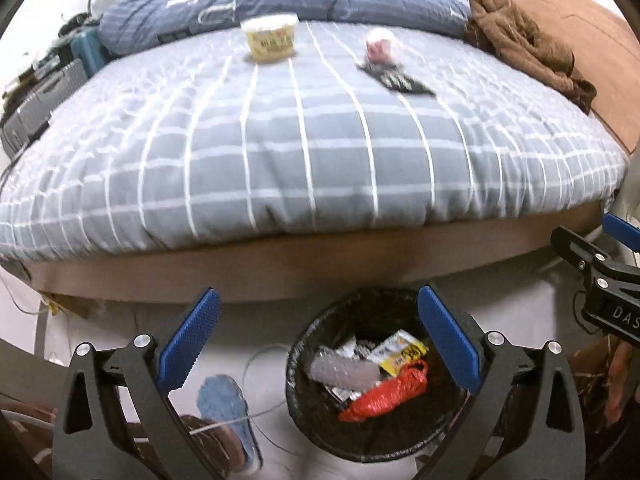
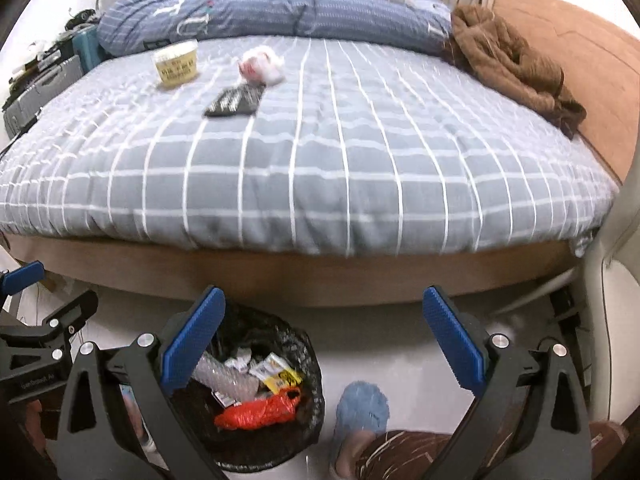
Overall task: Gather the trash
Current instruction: 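Move both tools back to the bed, right tool reaching the white-pink plastic bag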
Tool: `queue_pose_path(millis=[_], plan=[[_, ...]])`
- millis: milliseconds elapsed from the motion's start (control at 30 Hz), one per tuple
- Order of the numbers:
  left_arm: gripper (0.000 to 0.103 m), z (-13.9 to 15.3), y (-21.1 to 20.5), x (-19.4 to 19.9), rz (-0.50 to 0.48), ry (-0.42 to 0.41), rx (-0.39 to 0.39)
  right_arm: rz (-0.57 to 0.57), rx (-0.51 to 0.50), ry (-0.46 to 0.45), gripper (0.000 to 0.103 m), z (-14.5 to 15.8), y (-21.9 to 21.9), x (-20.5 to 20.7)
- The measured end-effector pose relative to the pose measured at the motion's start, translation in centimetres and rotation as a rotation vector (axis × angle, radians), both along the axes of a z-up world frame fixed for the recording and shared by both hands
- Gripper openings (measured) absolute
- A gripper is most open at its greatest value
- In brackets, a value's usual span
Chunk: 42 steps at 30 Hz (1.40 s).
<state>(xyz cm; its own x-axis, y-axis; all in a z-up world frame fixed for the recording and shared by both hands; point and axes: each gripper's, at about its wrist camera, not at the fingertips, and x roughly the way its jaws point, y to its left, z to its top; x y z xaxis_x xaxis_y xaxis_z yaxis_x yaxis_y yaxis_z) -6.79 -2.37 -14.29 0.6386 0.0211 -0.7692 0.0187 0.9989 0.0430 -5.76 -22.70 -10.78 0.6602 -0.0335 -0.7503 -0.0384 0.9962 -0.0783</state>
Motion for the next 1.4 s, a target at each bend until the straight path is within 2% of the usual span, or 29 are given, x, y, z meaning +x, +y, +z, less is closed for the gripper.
queue_pose_path(millis=[367, 600, 833, 1133, 1400], plan=[[0.097, 4.9, 2.7, 4.1, 0.059, -0.121, 0.012, 0.064, 0.02, -0.098, 0.095, 4.5, 1.8, 3.3], [0.097, 5.8, 3.6, 7.5, 0.067, -0.129, 0.009, 0.087, 0.032, -0.122, 0.095, 5.6, 2.9, 6.7], [0.097, 6.0, 4.8, 12.2, 0.084, -0.126, 0.003, 0.09, 0.071, -0.099, 0.095, 5.5, 3.4, 11.5], [0.097, 5.9, 5.4, 21.7, 0.08, -0.121, 0.016, 0.124, 0.041, -0.086, 0.095, 4.7, 5.7, 19.1], [0.097, 5.6, 6.3, 28.0, 0.092, -0.109, -0.001, 0.122, 0.039, -0.075, 0.095, 3.7, 7.2, 25.4]])
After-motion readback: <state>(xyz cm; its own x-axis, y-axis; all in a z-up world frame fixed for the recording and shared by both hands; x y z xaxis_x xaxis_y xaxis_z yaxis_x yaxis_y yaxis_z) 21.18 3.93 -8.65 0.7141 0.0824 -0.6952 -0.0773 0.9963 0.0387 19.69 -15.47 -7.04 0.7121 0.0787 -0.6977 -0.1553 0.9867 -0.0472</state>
